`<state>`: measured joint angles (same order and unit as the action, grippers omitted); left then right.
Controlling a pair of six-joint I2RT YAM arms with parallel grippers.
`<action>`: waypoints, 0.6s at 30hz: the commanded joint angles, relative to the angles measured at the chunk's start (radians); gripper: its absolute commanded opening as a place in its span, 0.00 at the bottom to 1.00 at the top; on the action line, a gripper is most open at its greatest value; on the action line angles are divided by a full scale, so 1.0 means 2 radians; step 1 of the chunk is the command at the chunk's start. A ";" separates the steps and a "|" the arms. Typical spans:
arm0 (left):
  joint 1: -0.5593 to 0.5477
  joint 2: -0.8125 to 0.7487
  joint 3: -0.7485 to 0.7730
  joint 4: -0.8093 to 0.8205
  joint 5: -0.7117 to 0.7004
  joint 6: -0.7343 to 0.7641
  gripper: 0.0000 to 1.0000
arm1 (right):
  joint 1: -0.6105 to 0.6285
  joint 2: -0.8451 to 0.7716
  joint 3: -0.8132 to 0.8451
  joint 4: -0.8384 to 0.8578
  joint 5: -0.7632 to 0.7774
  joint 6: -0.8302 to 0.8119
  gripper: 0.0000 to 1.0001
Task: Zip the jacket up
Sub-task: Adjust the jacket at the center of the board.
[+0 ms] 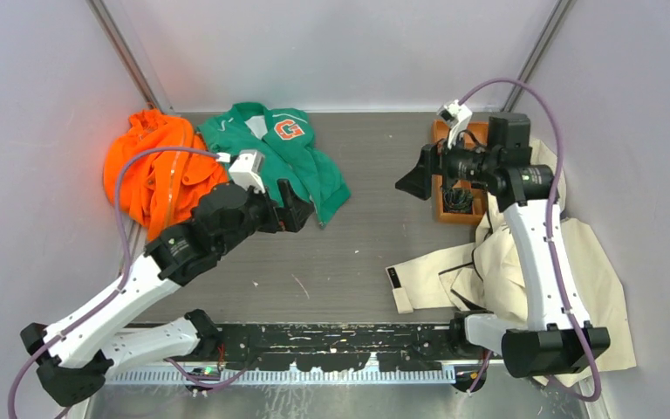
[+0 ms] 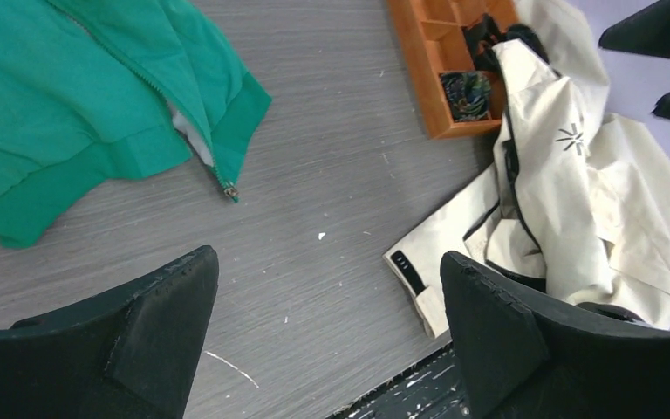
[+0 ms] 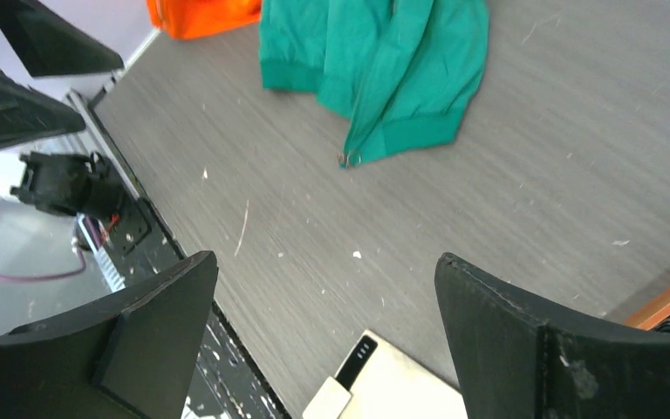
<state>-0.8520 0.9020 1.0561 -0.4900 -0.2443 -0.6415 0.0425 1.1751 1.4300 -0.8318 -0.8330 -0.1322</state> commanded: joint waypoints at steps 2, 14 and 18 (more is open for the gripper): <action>0.045 0.041 -0.005 0.032 0.028 0.000 0.94 | 0.006 0.008 -0.073 0.068 -0.025 -0.017 1.00; 0.230 0.257 0.026 0.064 0.210 0.025 0.87 | 0.016 0.020 -0.175 0.181 -0.049 0.024 1.00; 0.240 0.333 0.078 0.035 0.194 0.051 0.80 | 0.019 0.020 -0.187 0.189 -0.052 0.028 1.00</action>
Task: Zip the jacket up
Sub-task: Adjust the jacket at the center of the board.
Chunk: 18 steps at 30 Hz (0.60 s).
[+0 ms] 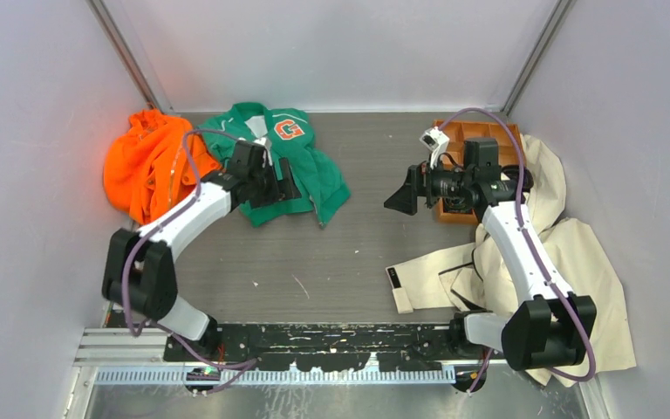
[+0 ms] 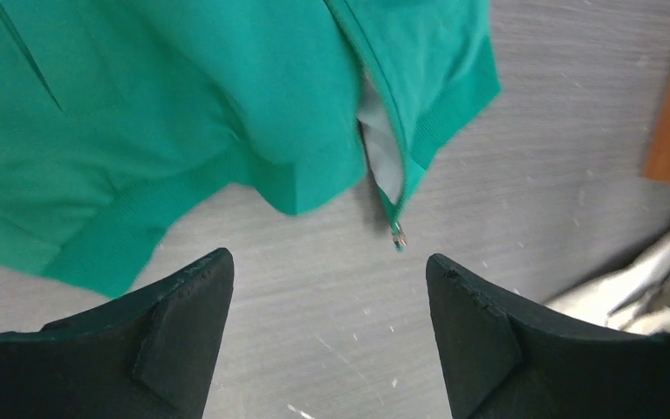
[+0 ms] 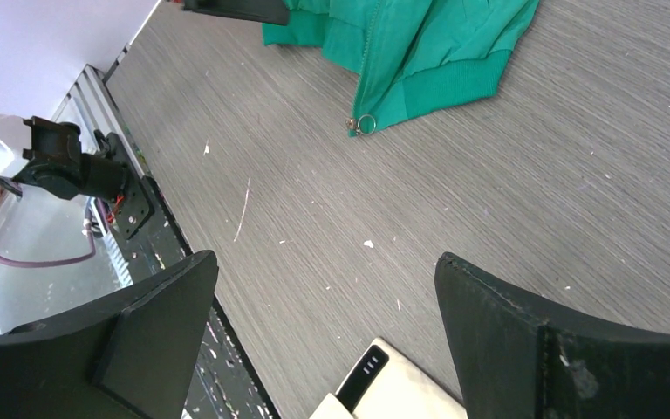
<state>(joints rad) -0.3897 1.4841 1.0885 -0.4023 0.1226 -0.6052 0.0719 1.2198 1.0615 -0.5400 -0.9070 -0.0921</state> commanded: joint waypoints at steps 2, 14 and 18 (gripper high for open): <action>0.008 0.076 0.093 -0.033 -0.007 0.044 0.79 | 0.004 0.000 -0.006 0.043 -0.016 0.008 1.00; 0.008 0.180 0.155 -0.055 -0.045 0.079 0.68 | 0.007 0.015 -0.011 0.045 -0.021 0.006 1.00; 0.008 0.196 0.172 -0.055 -0.049 0.086 0.64 | 0.010 0.018 -0.012 0.045 -0.020 0.005 1.00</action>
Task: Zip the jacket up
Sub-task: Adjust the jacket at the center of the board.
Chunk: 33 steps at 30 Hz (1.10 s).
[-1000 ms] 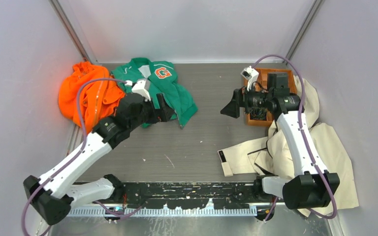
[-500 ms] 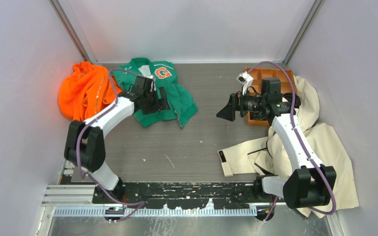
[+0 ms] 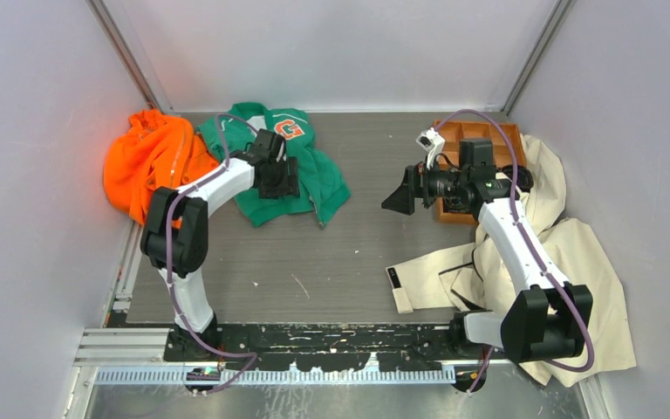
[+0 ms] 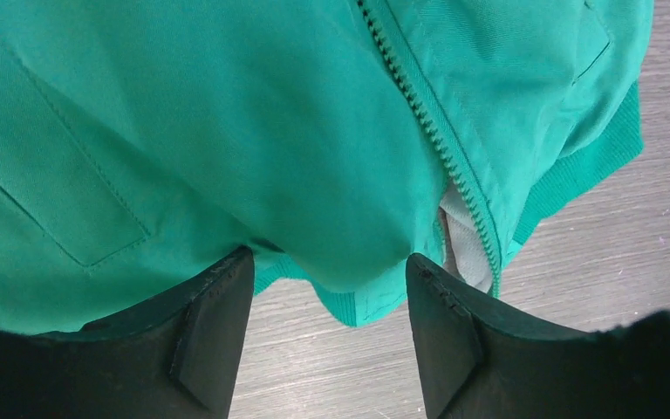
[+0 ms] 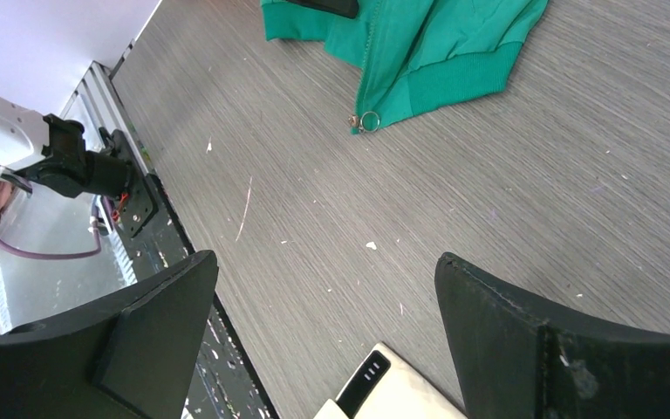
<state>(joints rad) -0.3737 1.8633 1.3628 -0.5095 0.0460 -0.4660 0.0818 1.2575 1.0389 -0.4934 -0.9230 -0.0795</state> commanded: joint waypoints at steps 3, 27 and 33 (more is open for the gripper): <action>0.000 0.016 0.042 -0.005 -0.010 0.020 0.62 | 0.005 0.000 -0.001 0.022 -0.012 -0.002 1.00; 0.002 -0.130 -0.045 -0.034 0.160 0.056 0.00 | 0.010 0.007 -0.008 0.025 -0.016 -0.005 1.00; -0.001 -0.236 -0.158 -0.025 0.203 0.020 0.00 | 0.039 0.023 -0.018 0.043 0.005 0.000 1.00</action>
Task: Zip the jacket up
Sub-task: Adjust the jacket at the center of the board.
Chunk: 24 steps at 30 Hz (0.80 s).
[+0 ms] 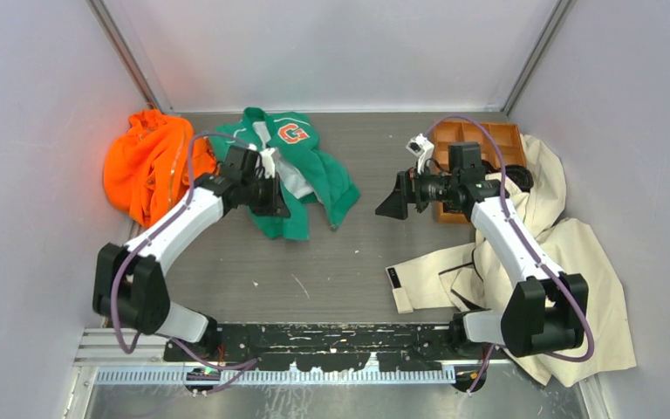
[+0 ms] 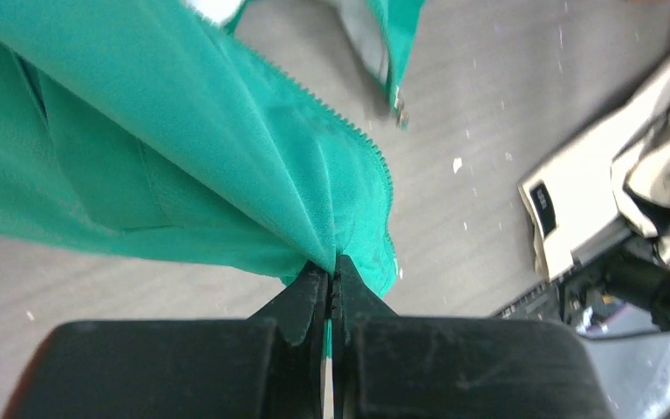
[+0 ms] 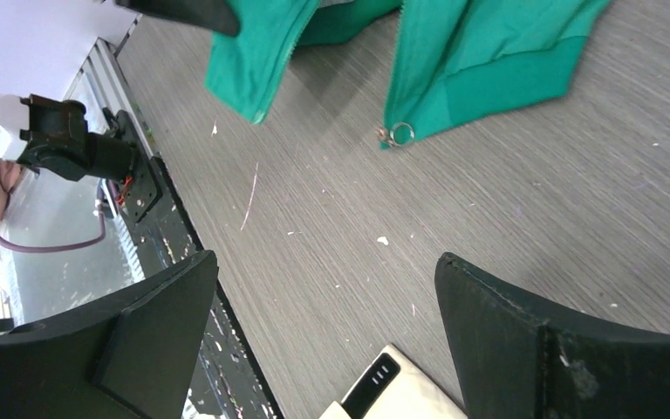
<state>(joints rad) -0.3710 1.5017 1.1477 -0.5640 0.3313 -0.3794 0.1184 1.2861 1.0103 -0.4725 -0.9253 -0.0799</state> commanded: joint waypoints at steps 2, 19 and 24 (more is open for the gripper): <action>-0.003 -0.088 -0.087 0.001 0.066 -0.034 0.00 | 0.040 0.017 -0.004 0.038 0.023 -0.001 1.00; -0.004 -0.203 -0.259 0.046 0.094 -0.116 0.00 | 0.195 0.209 0.147 0.006 0.275 -0.045 1.00; -0.004 -0.212 -0.265 0.043 0.105 -0.121 0.00 | 0.199 0.277 0.210 -0.015 0.301 -0.054 0.95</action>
<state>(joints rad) -0.3729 1.1183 0.6300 -0.5068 0.4839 -0.6003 0.5068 1.7710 1.3235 -0.4778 -0.4072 -0.1593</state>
